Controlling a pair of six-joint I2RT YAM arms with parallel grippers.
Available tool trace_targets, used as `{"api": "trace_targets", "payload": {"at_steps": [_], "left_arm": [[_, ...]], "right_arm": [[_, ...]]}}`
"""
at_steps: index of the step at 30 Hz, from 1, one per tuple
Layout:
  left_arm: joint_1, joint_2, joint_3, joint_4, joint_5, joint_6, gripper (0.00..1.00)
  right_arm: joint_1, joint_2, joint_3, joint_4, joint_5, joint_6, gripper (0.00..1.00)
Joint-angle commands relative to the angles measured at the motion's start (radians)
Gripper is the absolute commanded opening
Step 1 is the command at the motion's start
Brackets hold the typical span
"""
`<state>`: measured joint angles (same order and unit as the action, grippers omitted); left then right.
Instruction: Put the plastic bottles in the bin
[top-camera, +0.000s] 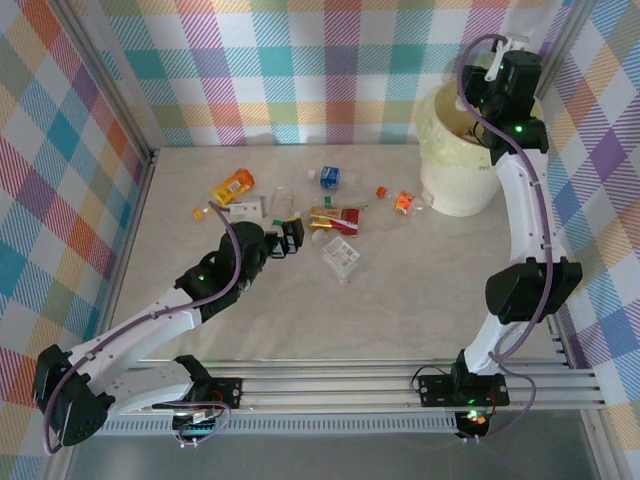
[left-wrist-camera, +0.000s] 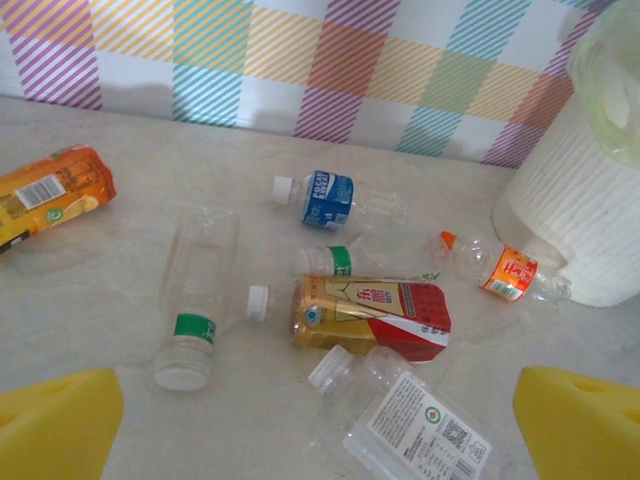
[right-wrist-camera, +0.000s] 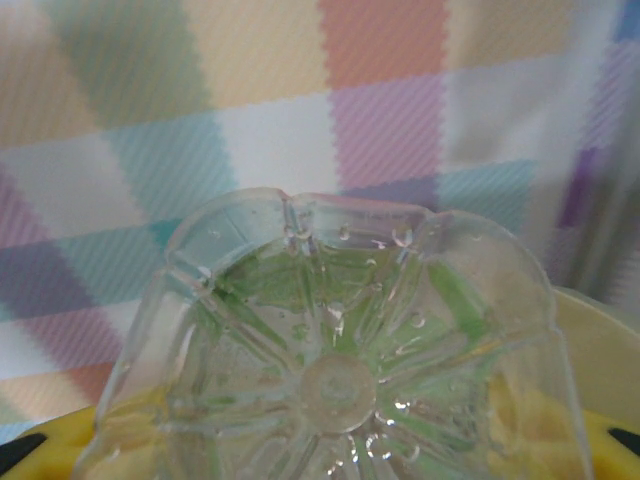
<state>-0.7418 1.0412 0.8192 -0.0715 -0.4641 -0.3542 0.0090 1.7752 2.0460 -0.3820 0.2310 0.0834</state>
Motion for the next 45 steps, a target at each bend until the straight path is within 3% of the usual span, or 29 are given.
{"api": "trace_targets", "payload": {"at_steps": [1, 9, 15, 26, 33, 45], "left_arm": [[0.016, -0.04, -0.032, -0.007, -0.033, -0.039, 1.0], [0.027, -0.064, -0.051, -0.033, -0.001, -0.092, 1.0], [0.029, -0.067, -0.061, -0.034, -0.012, -0.112, 1.0], [0.032, -0.047, -0.053, -0.06, -0.02, -0.143, 1.0], [0.037, -0.026, -0.04, -0.079, -0.028, -0.153, 1.0], [0.048, -0.011, -0.044, -0.085, -0.029, -0.173, 1.0]], "right_arm": [[-0.031, 0.037, 0.019, -0.006, 0.216, -0.05, 0.02], [-0.044, 0.083, -0.092, 0.233, 0.396, -0.174, 0.09], [-0.056, 0.115, -0.139, 0.28, 0.463, -0.192, 0.2], [-0.096, 0.205, -0.045, 0.093, 0.463, -0.09, 0.37], [-0.096, 0.217, -0.009, 0.014, 0.461, -0.053, 0.63], [-0.094, 0.213, 0.098, -0.155, 0.351, -0.007, 0.93]]}}
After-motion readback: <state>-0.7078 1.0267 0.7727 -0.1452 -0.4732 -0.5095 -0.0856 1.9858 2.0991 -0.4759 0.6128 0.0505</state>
